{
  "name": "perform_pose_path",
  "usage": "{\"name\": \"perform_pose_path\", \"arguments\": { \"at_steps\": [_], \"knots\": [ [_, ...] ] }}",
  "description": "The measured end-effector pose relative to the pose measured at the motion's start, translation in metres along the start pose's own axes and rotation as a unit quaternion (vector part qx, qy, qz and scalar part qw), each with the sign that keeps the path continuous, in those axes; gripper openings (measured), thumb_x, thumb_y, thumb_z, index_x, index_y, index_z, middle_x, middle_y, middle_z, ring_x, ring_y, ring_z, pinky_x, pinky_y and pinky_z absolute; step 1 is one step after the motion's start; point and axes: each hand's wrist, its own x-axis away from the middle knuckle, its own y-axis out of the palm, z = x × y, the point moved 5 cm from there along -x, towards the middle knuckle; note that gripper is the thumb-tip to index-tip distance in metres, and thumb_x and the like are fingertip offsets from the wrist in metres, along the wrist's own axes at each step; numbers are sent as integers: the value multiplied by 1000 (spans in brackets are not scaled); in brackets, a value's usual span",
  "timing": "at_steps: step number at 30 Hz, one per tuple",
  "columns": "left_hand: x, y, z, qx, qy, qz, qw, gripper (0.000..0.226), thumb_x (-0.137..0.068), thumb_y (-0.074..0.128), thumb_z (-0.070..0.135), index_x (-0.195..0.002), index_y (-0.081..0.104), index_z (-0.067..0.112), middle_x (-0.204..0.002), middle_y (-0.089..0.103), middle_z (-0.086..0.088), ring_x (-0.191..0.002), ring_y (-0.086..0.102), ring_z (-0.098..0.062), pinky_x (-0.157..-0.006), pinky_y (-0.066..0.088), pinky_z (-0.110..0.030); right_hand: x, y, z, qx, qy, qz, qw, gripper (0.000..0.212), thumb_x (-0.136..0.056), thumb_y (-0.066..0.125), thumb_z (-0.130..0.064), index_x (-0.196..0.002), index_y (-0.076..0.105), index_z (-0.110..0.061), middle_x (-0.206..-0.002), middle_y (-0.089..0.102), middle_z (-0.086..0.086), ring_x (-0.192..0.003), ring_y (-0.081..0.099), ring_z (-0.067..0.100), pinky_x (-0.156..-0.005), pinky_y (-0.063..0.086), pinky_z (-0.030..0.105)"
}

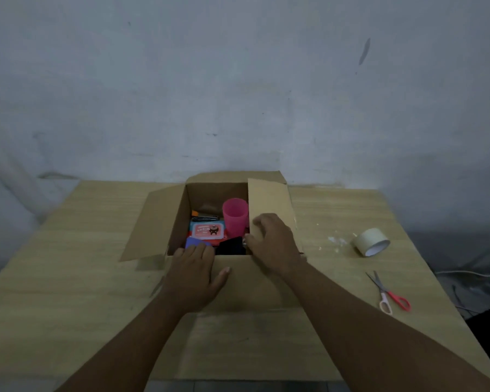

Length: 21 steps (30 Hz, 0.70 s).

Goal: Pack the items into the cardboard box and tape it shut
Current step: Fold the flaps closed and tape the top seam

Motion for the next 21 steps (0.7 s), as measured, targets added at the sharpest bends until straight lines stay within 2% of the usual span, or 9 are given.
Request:
{"name": "perform_pose_path", "arguments": {
  "at_steps": [4,6,8,10,14,17,19,21],
  "knots": [
    [0,1,-2,19,17,-18,999,50,-92,34,63,-98,57,18,-92,58,-2,-82,53,-23,-72,40,-36,7,18,-2,118,-43,1,992,32,-83,52,-39,-101,61,-15,-102,57,1,-91,53,17,-83,46,32],
    [4,-3,-6,48,13,-7,999,50,-94,31,60,-107,57,20,-106,58,-4,-99,55,-24,-84,40,-38,10,24,-2,161,-59,-2,985,31,-86,43,-39,-100,61,-16,-99,57,1,-89,52,16,-86,46,33],
    [10,-8,-16,82,-37,31,995,47,-94,34,55,-119,54,20,-126,53,-9,-122,48,-28,-100,33,-39,12,26,-1,182,-79,-10,980,33,-88,37,-36,-98,61,-16,-97,58,1,-90,52,16,-87,45,34],
    [19,-16,-31,91,-115,71,987,48,-93,40,51,-126,51,18,-138,46,-13,-133,39,-31,-106,30,-43,14,26,0,190,-99,0,977,29,-89,38,-32,-93,62,-16,-93,59,1,-87,52,17,-84,44,34],
    [31,-21,-66,32,-201,92,975,57,-91,39,50,-126,53,8,-139,45,-22,-131,40,-39,-104,34,-51,15,31,-2,201,-117,11,973,24,-91,39,-29,-87,60,-19,-86,58,-1,-80,53,16,-75,46,33],
    [32,-13,-89,6,-252,50,967,69,-94,26,57,-125,55,3,-136,49,-26,-129,44,-42,-102,37,-54,12,34,-4,213,-128,-1,968,32,-93,31,-32,-85,59,-18,-84,58,0,-79,53,18,-74,47,35],
    [30,-6,-102,8,-305,26,952,78,-91,26,62,-128,53,0,-137,48,-29,-129,43,-44,-103,37,-56,11,35,-5,216,-138,2,966,35,-93,30,-32,-84,60,-18,-82,58,1,-77,53,18,-71,46,36],
    [28,-4,-114,33,-382,-10,924,88,-84,30,71,-136,46,2,-139,44,-30,-129,42,-45,-105,34,-56,12,36,-5,223,-147,4,964,34,-93,30,-32,-86,61,-18,-81,58,0,-76,52,18,-69,45,35]
  ]
}}
